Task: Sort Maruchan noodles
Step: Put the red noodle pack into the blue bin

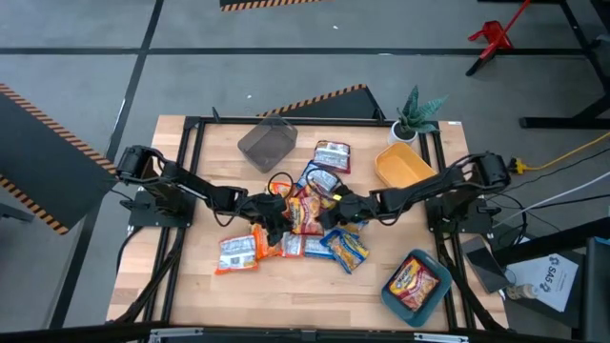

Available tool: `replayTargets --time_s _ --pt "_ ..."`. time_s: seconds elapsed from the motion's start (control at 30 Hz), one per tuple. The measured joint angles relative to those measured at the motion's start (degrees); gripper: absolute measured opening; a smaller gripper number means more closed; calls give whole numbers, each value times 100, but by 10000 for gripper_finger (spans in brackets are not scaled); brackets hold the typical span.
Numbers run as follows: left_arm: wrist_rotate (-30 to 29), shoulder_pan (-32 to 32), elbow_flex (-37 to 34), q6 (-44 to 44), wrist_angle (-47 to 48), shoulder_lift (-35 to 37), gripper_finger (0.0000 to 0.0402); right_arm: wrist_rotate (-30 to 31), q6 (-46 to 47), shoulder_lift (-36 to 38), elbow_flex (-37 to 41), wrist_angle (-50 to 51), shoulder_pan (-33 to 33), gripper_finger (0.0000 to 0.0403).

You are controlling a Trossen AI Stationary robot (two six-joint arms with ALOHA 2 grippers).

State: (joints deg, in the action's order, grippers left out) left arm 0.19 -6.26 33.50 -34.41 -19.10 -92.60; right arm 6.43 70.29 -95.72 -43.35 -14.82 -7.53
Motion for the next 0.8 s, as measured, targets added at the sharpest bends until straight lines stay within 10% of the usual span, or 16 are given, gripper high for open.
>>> replayTargets --time_s 0.5,0.8 --pt "20 52 -13 -4 -71 -9 108 -303 -153 -931 -935 -122 7 217" --pt "339 55 22 -423 -54 119 108 -355 -86 -927 -1153 80 7 105"
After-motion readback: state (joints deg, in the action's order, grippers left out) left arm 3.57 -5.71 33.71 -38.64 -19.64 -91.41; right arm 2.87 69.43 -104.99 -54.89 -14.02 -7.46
